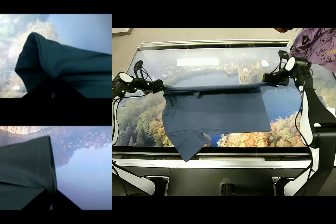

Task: Fold the clothes and pants, and hang the long-sleeved shirts on hangers.

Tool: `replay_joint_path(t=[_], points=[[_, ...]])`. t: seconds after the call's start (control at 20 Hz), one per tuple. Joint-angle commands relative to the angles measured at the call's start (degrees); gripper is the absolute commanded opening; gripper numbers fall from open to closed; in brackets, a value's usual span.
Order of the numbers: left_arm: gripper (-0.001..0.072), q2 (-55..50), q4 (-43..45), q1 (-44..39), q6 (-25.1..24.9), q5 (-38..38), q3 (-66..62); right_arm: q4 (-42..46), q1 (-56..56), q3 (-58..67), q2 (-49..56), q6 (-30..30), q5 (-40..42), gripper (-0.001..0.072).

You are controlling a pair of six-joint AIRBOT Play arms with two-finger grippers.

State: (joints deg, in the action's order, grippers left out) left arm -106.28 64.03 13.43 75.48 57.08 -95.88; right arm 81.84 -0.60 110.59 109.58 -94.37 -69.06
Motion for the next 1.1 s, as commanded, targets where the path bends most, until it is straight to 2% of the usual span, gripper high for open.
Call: replay_joint_path(t=[0.0,0.2,0.35,0.55,0.75,0.8,0.85,0.9,0.95,1.05], points=[[0.0014,-0.7,4.3,-0.3,2.9,9.6,-0.3,-0.3,0.0,0.0,2.8,0.0,-6.5,0.0029],[0.0014,-0.7,7.6,-2.0,4.7,14.4,-0.2,-1.9,0.0,0.0,4.6,0.0,-11.1,0.0029],[0.0014,-0.8,8.2,-3.7,4.9,14.3,-0.2,-3.9,0.0,0.0,5.7,0.0,-12.6,0.0029],[0.0014,-1.1,12.5,-4.8,9.4,14.3,-0.2,-4.3,0.0,0.0,7.0,0.0,-14.0,0.003],[0.0029,-1.1,12.5,-5.2,9.6,14.3,-0.2,-4.7,0.0,0.0,7.7,0.0,-15.0,0.0036],[0.0146,-1.1,12.5,-5.4,9.6,14.3,-0.2,-4.9,0.0,0.0,7.7,0.0,-15.1,0.0114],[0.0338,-0.9,12.5,-5.4,9.8,14.4,-0.3,-5.5,0.0,0.0,7.6,0.0,-16.0,0.0211],[0.0509,-0.5,12.5,-5.4,10.3,14.5,-0.5,-5.6,0.0,0.0,7.3,0.1,-17.4,0.035],[0.0554,0.0,12.6,-5.2,10.7,15.2,-1.3,-5.6,0.1,0.0,6.6,0.3,-18.6,0.0436],[0.0553,1.6,12.8,-4.0,10.6,17.7,-3.9,-5.1,0.7,0.0,3.4,3.1,-20.0,0.0455]])
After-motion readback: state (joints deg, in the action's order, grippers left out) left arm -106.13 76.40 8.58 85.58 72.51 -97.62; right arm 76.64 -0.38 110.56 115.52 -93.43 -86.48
